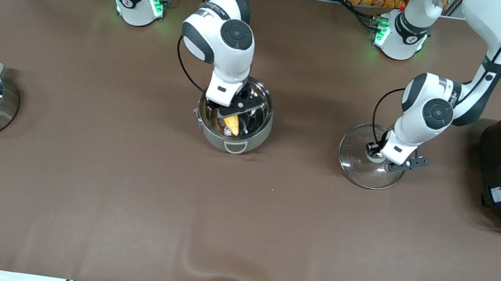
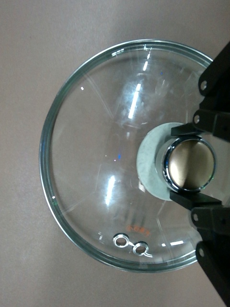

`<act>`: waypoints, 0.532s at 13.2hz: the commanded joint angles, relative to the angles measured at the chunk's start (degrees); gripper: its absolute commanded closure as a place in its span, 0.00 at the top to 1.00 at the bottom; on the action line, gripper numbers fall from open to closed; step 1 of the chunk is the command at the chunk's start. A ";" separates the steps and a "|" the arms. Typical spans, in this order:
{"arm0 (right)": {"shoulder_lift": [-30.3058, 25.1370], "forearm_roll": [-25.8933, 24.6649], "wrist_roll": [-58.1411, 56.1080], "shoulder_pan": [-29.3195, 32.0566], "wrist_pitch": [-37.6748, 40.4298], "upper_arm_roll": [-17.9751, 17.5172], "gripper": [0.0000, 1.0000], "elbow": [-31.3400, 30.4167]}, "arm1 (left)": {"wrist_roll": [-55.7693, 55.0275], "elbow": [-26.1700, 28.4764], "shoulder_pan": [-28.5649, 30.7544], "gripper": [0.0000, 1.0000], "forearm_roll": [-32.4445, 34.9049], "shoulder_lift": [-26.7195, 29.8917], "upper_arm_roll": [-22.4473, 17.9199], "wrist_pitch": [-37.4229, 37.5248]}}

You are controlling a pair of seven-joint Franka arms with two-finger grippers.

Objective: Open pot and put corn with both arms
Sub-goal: 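Lower the corn into the pot and open the right gripper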

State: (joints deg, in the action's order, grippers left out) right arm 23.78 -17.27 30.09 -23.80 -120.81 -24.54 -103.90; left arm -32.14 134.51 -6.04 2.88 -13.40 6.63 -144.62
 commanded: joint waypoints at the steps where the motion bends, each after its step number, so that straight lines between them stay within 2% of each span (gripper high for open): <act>1: 0.12 -1.28 4.19 -0.81 0.49 0.37 1.00 1.16 | 1.20 2.59 1.73 0.00 -0.07 2.59 0.75 -1.36; 4: -0.58 -0.58 4.37 -0.72 4.50 0.29 1.00 3.25 | 1.20 3.83 2.08 0.00 -0.15 2.42 0.67 -2.85; 5: -0.58 -0.40 4.45 -0.46 8.79 0.20 1.00 5.62 | 1.20 3.83 2.43 0.13 -0.15 2.42 0.75 -2.77; 6: -0.58 -0.23 4.80 -0.28 13.45 0.20 1.00 7.99 | 1.11 3.74 2.61 0.53 -0.15 2.42 0.75 -2.77; 7: -0.58 -0.14 5.50 -0.02 18.28 0.29 1.00 10.89 | 1.11 3.57 2.61 1.00 -0.15 2.42 0.67 -2.68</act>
State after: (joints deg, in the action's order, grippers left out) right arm 23.58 -17.25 33.64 -23.82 -109.99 -24.45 -98.00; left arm -32.13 136.68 -4.86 2.88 -13.05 6.65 -146.93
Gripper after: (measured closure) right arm 0.000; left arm 0.476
